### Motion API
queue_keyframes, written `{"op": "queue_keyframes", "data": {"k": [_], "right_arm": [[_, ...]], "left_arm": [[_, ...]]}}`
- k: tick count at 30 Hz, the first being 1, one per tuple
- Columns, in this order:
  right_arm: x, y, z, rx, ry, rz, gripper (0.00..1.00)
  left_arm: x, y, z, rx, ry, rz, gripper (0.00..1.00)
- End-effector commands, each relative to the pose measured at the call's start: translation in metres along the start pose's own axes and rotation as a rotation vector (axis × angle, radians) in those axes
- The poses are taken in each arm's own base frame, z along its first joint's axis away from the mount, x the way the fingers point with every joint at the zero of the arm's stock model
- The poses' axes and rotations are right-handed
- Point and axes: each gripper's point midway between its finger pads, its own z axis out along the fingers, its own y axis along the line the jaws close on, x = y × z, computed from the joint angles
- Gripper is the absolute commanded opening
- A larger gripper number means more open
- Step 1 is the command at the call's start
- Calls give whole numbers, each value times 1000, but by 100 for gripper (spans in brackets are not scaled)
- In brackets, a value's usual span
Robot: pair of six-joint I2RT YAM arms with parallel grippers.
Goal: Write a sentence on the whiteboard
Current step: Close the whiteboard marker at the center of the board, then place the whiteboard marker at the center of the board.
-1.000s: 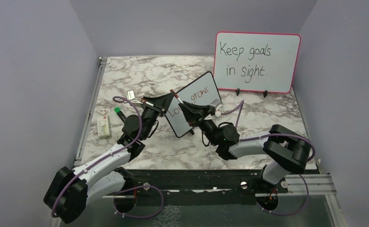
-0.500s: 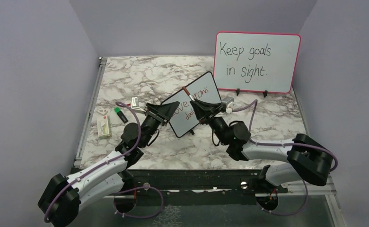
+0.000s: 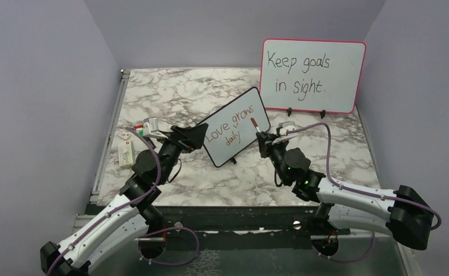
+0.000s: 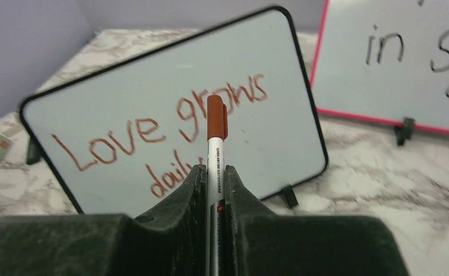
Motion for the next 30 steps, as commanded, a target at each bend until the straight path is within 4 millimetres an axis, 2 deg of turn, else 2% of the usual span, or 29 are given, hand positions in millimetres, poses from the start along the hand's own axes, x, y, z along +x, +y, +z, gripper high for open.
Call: {"op": "queue_keyframes", "data": {"k": [1,7,11,19,23,27,30], "right_arm": [[49,-57,-28,243,176,-48,0],[87,-89,-53,396,259,-17,1],[110,-106,-62,486,254,5,1],[149,-118,-64,561,275,0,4],[166,-120,-66,583,311,5,13],[180,-125,-74,620,355,5,35],[183,-127,-80,636,383,7,46]], "left_arm": [[-26,27,-19,-163,-1,335,99],[-53,21,-42,-190,1,455,99],[-70,32,-54,-260,-18,568,99],[-75,44,-64,-291,-46,604,99],[-77,49,-68,-311,-51,611,99],[-79,52,-71,-320,-66,604,99],[-82,54,-72,-327,-78,604,99]]}}
